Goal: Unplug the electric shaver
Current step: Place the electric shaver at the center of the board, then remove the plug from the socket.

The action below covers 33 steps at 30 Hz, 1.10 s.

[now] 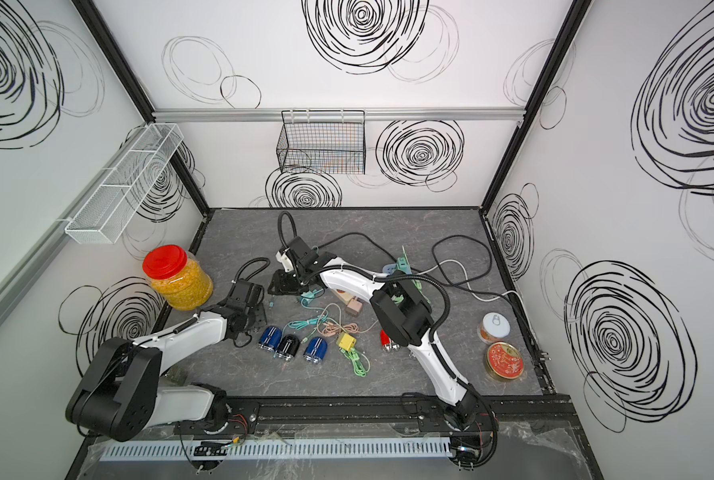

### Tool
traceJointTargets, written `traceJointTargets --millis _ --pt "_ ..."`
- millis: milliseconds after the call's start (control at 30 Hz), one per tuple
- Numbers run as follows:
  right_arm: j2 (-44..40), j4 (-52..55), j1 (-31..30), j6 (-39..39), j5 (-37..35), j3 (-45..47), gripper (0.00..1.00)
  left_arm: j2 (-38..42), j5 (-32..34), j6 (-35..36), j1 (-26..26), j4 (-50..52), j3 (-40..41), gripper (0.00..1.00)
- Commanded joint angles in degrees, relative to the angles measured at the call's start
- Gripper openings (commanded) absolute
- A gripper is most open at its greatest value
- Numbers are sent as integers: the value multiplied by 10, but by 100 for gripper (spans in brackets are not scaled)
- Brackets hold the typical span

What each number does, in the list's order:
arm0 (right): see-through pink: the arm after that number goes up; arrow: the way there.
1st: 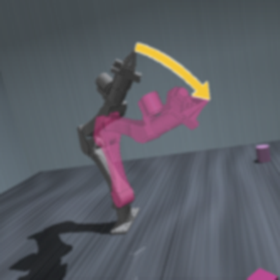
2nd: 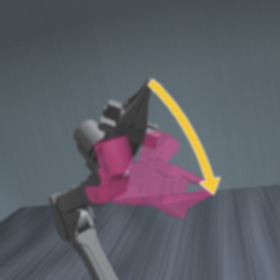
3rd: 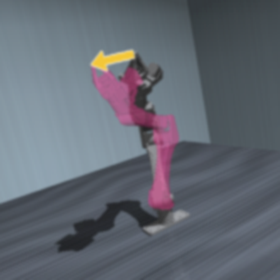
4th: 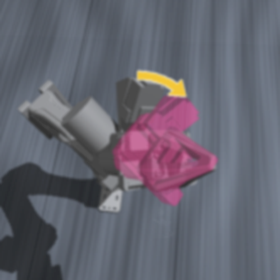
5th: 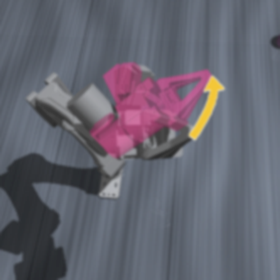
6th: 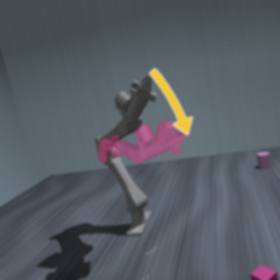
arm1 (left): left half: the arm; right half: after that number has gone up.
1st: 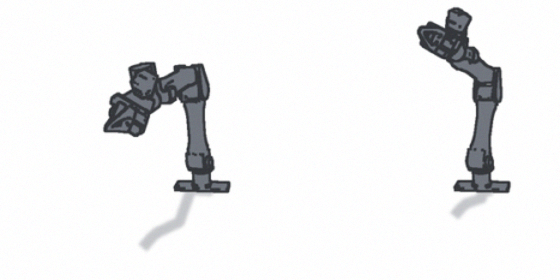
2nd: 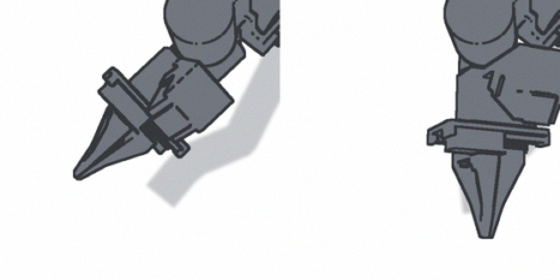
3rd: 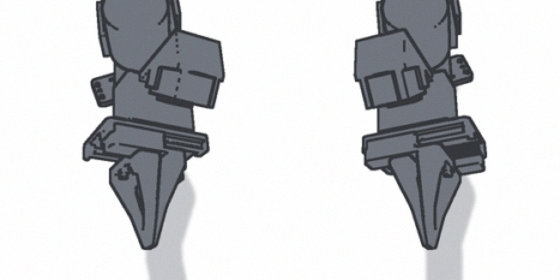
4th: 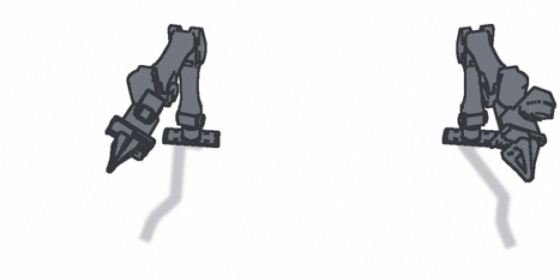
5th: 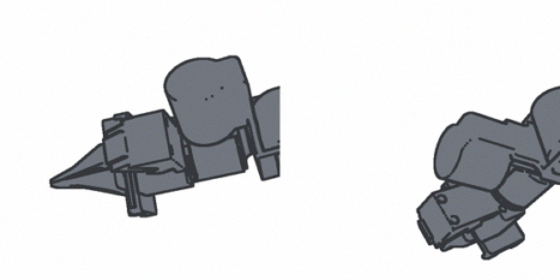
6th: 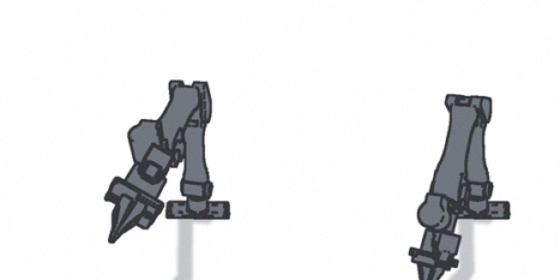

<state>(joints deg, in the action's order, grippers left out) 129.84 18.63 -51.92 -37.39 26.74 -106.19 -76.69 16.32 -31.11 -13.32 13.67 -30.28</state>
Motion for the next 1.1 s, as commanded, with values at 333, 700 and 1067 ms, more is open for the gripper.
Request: traceJointTargets --millis 333,700,1067 --pt "-105 15 51 36 -14 56 51 73 -5 -20 12 -11 4 86" --pt "-134 112 71 120 -140 27 62 28 -85 -38 17 -47 -132 81" --pt "-118 161 76 187 -281 15 70 -238 -211 -35 36 -53 -352 65"
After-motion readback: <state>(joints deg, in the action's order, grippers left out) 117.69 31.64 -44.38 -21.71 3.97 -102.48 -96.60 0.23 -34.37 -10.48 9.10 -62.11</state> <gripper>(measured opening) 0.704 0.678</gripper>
